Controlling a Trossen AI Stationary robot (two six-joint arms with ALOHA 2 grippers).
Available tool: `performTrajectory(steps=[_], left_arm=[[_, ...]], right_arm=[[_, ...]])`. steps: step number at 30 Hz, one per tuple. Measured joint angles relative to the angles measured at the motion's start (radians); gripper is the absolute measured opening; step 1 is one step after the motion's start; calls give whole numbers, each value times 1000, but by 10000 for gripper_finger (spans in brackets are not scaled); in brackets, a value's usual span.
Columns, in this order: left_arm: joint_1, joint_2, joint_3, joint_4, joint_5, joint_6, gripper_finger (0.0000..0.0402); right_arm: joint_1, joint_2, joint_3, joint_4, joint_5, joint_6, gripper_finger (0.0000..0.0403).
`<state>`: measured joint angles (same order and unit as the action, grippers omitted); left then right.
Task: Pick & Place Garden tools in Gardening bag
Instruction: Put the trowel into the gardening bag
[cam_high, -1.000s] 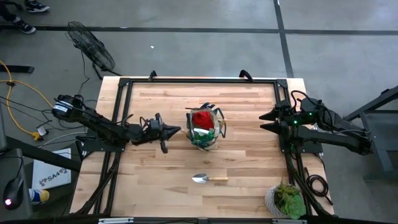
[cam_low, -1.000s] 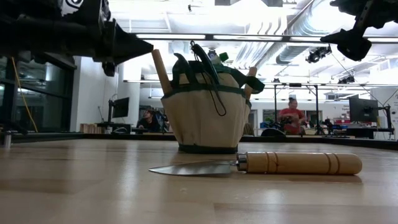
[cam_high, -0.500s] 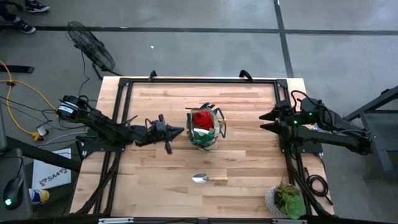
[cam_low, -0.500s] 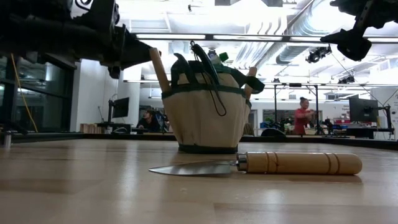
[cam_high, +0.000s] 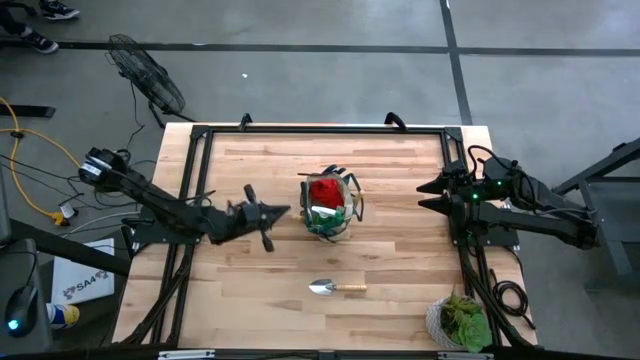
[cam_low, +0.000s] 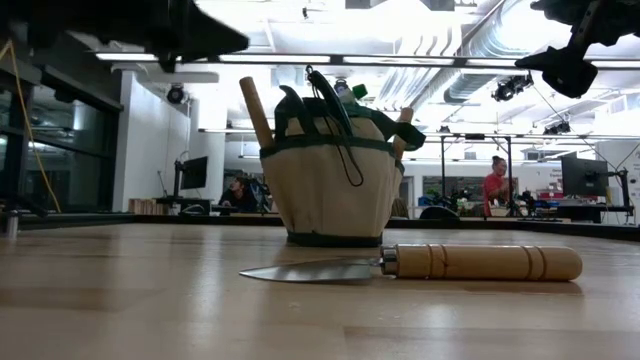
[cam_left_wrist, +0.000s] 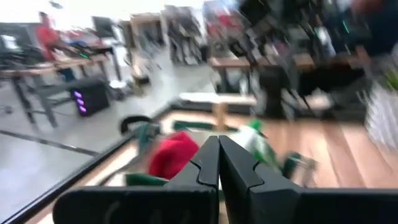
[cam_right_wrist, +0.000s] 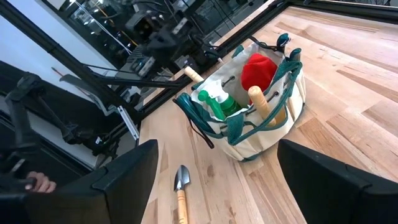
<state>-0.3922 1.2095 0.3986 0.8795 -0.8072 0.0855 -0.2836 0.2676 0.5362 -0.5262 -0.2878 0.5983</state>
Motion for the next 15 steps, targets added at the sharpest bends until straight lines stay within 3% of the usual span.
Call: performTrajectory(steps=[8, 11, 15], left_arm=[[-14, 60, 399, -741, 131, -92, 0], [-14, 119, 530, -931, 183, -122, 0], [-13, 222, 656, -1041, 286, -125, 0]], right_arm=[[0, 0, 0, 0, 0, 0, 321], [0, 0, 0, 0, 0, 0, 321], [0, 0, 0, 0, 0, 0, 321]])
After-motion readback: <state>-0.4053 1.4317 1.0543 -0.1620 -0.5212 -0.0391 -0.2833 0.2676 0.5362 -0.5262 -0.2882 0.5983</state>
